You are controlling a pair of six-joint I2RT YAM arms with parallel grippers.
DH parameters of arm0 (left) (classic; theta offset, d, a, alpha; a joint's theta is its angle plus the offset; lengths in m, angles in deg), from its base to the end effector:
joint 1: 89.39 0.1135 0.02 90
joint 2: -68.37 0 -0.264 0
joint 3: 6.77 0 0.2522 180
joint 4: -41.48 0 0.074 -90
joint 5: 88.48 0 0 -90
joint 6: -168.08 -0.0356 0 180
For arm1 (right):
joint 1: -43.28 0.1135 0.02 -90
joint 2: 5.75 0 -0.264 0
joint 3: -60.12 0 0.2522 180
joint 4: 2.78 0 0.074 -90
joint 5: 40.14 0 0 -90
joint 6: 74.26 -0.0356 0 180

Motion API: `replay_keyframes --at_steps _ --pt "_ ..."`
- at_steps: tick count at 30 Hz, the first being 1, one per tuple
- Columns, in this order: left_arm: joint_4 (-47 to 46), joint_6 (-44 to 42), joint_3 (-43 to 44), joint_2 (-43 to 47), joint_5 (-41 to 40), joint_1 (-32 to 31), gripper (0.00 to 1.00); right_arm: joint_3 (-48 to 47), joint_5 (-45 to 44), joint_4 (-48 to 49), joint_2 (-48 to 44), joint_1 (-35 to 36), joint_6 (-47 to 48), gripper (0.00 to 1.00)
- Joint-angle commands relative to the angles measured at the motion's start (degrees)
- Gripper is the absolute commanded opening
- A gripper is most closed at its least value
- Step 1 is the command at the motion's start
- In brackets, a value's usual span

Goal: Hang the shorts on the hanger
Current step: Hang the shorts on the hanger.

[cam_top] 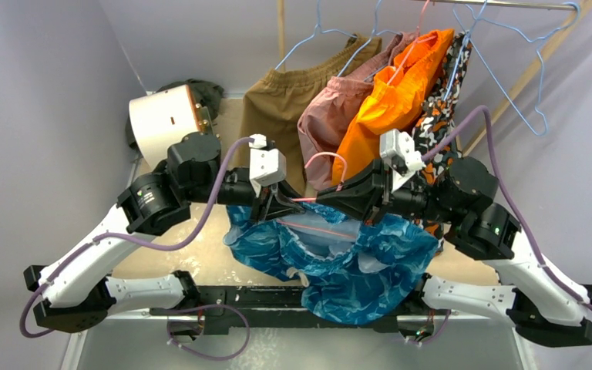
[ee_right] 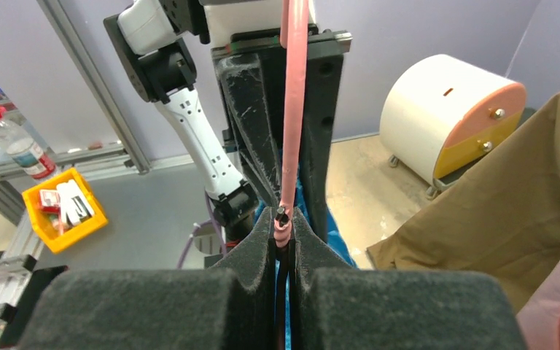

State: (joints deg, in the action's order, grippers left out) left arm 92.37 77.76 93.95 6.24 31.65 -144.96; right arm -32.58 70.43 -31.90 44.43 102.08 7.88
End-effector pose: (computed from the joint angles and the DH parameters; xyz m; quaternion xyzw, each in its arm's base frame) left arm 0.0961 -0.1719 0.4819 0.4964 0.5879 -0.4602 0.4428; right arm 0.0625 0.1273 0.5116 -0.3887 0.4903 0.5167 0.5844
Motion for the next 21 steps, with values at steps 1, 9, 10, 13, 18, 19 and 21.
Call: replay_keyframes --at_steps 1,9,10,13,18,19,21 --pt "-2.0 -2.0 -0.6 -0.8 3.1 0.0 0.05 -2.1 3.1 6.9 1.0 0.2 -0.7 0.0" --pt "-7.8 -0.7 -4.9 3.9 2.1 0.1 0.0 -2.5 2.7 4.8 1.2 0.2 -1.5 0.1" --pt "-8.5 -0.5 -5.6 4.5 1.7 0.0 0.0 -2.9 2.5 4.3 1.2 0.2 -1.6 0.21" --pt "-8.8 -0.5 -6.4 5.6 1.1 0.0 0.0 -4.0 2.1 2.3 1.0 0.2 -1.5 0.39" --pt "-7.9 -0.2 -6.9 5.9 1.3 0.0 0.0 -7.3 -0.2 -2.9 0.4 0.2 0.1 0.55" --pt "-8.0 -0.1 -7.0 5.9 1.5 0.0 0.0 -7.8 -0.9 -4.1 0.3 0.2 0.5 0.55" --pt "-8.2 0.0 -7.3 5.9 1.8 0.1 0.0 -8.9 -1.6 -6.6 1.2 0.2 1.1 0.55"
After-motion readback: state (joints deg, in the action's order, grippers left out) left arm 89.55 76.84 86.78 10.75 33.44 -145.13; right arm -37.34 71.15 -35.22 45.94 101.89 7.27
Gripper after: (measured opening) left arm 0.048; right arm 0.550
